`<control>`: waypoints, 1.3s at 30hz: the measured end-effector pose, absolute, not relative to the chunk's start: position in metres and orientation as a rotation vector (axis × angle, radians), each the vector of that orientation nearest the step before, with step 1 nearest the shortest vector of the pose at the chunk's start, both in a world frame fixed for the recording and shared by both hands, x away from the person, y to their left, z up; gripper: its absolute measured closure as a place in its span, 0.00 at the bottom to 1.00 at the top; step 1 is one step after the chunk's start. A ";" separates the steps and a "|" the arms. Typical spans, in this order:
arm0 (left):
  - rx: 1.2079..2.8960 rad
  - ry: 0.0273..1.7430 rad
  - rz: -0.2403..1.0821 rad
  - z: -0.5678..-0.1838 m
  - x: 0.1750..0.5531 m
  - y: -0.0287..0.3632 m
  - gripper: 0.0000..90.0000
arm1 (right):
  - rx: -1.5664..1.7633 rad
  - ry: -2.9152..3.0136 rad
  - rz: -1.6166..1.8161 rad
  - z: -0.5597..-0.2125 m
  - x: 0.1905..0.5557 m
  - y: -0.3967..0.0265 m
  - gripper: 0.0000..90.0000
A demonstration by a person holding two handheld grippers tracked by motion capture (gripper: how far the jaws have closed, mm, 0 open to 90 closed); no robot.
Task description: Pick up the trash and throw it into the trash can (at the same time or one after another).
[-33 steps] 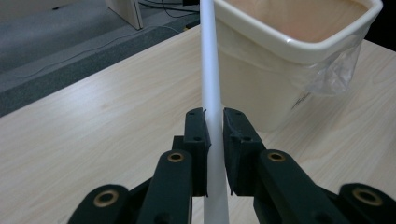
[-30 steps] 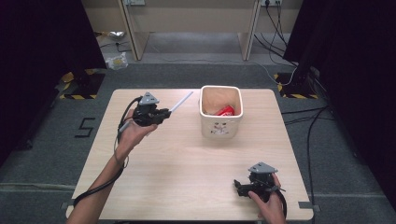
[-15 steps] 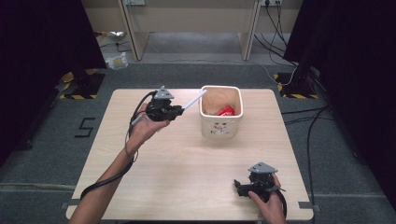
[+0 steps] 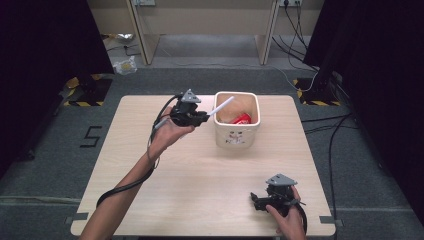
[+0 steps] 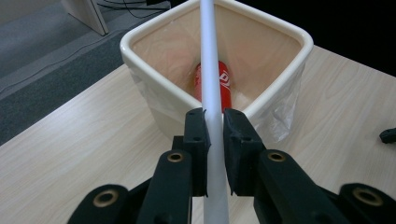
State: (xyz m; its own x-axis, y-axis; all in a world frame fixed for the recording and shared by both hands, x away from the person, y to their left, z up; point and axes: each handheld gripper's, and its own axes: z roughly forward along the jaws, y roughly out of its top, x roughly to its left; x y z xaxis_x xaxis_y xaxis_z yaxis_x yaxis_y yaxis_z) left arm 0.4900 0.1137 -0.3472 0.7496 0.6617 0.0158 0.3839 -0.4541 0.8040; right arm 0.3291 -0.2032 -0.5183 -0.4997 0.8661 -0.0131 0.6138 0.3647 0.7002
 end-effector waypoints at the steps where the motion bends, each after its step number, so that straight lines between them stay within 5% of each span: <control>1: 2.099 0.782 0.414 -0.347 0.491 0.111 0.89 | 1.291 2.252 0.908 -0.518 0.329 -0.203 0.01; 39: 2.158 0.832 0.350 -0.358 0.524 0.067 0.88 | 1.288 2.256 0.909 -0.518 0.329 -0.203 0.01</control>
